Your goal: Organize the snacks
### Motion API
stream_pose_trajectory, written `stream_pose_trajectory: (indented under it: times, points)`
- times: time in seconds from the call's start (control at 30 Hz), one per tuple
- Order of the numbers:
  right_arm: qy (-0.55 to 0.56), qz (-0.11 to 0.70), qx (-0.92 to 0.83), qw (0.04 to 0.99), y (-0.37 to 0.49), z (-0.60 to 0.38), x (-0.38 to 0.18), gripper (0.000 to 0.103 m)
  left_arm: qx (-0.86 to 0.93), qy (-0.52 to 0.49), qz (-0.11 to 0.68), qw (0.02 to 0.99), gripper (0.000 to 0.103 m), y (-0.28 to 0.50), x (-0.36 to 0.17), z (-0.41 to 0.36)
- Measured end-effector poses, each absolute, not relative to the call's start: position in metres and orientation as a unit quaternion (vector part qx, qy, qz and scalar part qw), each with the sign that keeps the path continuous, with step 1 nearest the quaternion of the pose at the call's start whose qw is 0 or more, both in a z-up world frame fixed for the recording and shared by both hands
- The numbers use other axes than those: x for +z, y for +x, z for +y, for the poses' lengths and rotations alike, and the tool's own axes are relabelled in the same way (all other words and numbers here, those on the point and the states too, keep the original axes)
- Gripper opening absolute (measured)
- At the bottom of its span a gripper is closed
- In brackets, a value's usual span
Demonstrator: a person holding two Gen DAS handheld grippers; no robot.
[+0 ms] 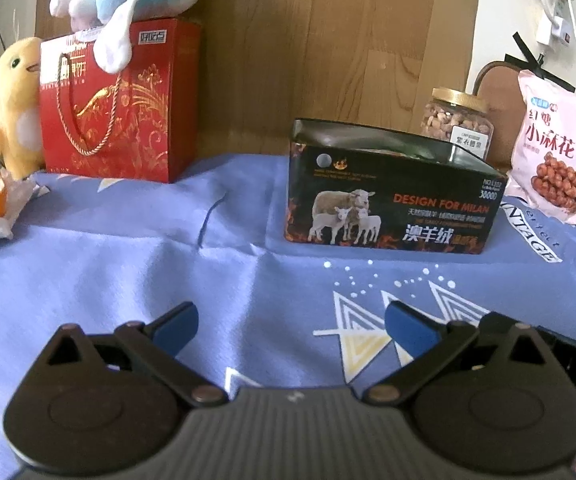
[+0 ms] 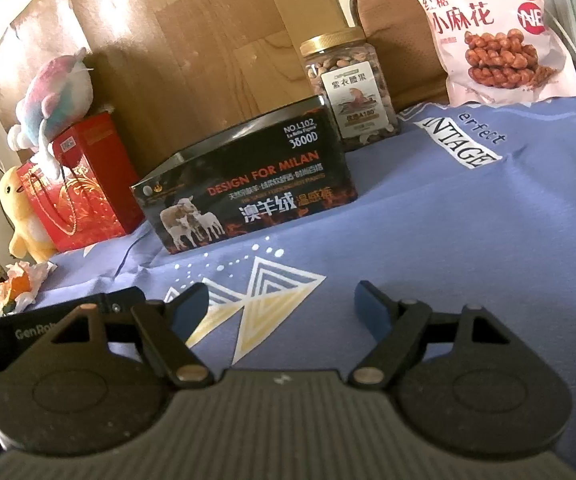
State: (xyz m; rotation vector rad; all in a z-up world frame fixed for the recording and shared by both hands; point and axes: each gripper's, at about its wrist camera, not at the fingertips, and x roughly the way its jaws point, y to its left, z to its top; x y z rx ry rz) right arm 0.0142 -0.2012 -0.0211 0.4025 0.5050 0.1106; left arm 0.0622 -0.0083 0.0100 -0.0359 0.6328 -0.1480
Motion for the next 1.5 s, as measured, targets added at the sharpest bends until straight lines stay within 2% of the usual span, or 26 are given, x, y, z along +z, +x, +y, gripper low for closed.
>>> stream_pose_trajectory:
  times: [1.03, 1.5]
  points:
    - [0.213, 0.242, 0.082, 0.943, 0.0126, -0.2042, -0.0223, 0.084, -0.061, -0.008, 0.311, 0.948, 0.103, 0.0641, 0.0066, -0.01]
    - [0.211, 0.242, 0.084, 0.943, 0.0121, -0.2033, -0.0219, 0.084, -0.047, 0.012, 0.28, 0.959, 0.103, 0.056, 0.0109, -0.0131]
